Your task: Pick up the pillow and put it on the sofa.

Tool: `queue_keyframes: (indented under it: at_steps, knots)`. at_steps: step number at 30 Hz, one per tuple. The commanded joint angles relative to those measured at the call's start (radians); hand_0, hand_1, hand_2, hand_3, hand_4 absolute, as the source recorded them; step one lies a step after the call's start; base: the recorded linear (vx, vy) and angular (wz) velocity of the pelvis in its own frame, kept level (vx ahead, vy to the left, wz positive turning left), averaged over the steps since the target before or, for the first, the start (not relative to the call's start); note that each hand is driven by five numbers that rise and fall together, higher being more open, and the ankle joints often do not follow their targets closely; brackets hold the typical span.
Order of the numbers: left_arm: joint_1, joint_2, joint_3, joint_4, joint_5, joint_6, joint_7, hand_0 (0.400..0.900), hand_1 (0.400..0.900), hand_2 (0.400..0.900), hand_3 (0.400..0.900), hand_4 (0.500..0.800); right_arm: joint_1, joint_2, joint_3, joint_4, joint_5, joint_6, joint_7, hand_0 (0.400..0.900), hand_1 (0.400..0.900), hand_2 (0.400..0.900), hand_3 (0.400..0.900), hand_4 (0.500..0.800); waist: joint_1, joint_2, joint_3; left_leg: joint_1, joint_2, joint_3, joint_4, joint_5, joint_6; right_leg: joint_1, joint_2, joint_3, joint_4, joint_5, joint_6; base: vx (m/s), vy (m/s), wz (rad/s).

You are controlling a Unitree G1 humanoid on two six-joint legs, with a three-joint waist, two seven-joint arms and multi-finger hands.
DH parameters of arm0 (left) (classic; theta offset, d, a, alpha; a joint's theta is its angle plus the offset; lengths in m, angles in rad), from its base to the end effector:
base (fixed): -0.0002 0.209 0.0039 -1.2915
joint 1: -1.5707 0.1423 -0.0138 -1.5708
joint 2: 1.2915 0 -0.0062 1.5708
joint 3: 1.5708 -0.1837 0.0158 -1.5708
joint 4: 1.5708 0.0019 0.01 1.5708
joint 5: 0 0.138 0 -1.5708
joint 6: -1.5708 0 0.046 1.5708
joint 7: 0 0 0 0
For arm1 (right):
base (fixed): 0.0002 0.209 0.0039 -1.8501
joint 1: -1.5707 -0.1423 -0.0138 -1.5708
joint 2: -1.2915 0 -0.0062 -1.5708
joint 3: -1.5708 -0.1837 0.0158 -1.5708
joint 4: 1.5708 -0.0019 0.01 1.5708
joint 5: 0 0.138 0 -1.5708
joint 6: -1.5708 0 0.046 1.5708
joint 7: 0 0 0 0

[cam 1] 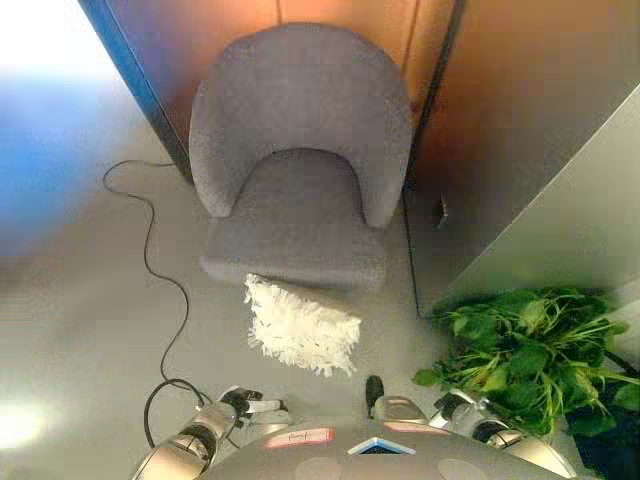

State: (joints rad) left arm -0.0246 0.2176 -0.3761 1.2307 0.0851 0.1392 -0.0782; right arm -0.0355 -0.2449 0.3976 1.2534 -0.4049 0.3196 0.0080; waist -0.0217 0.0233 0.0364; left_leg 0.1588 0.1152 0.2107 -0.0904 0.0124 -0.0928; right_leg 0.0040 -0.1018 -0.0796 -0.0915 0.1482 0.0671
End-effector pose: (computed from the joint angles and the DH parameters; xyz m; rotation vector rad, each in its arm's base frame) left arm 0.0713 0.2045 -0.1203 0.4699 1.3787 -0.2797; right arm 0.0666 -0.2221 -0.1174 -0.9042 1.5041 0.3299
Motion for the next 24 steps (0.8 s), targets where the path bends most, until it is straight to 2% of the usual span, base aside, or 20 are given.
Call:
queue_keyframes:
  at_steps: [1, 18, 20, 24]
  knots:
    - [-0.089, 0.026, 0.016, 0.056, 0.015, 0.013, 0.012, 0.900, 0.900, 0.900, 0.900, 0.800, -0.100, -0.011, 0.051, 0.061, -0.013, 0.046, 0.008, 0.900, 0.900, 0.900, 0.900, 0.800, -0.006, -0.041, 0.038, -0.023, -0.035, -0.074, 0.049, -0.096, 0.048, 0.077, -0.054, -0.028, 0.010, -0.111, 0.085, 0.00, 0.000, 0.00]
    - [-0.077, 0.018, 0.015, 0.059, 0.019, 0.028, -0.025, 0.900, 0.900, 0.900, 0.900, 0.800, -0.098, -0.005, 0.048, 0.050, 0.008, 0.067, 0.015, 0.900, 0.900, 0.900, 0.900, 0.800, -0.009, -0.039, 0.037, -0.022, -0.033, -0.074, 0.047, -0.095, 0.048, 0.076, -0.055, -0.025, 0.011, -0.111, 0.084, 0.00, 0.000, 0.00]
    - [-0.076, 0.019, 0.016, 0.058, 0.019, 0.029, -0.026, 0.900, 0.900, 0.900, 0.900, 0.800, -0.096, -0.004, 0.045, 0.052, 0.021, 0.069, -0.022, 0.900, 0.900, 0.900, 0.900, 0.800, -0.009, -0.038, 0.038, -0.021, -0.034, -0.074, 0.047, -0.096, 0.048, 0.076, -0.054, -0.024, 0.011, -0.111, 0.084, 0.00, 0.000, 0.00]
    - [-0.075, 0.019, 0.017, 0.061, 0.009, 0.029, -0.017, 0.900, 0.900, 0.900, 0.900, 0.800, -0.097, -0.010, 0.015, 0.047, 0.070, 0.044, -0.163, 0.900, 0.900, 0.900, 0.900, 0.800, -0.011, -0.039, 0.039, -0.019, -0.033, -0.070, 0.047, -0.096, 0.049, 0.077, -0.055, -0.024, 0.012, -0.109, 0.087, 0.02, -0.014, -0.02]
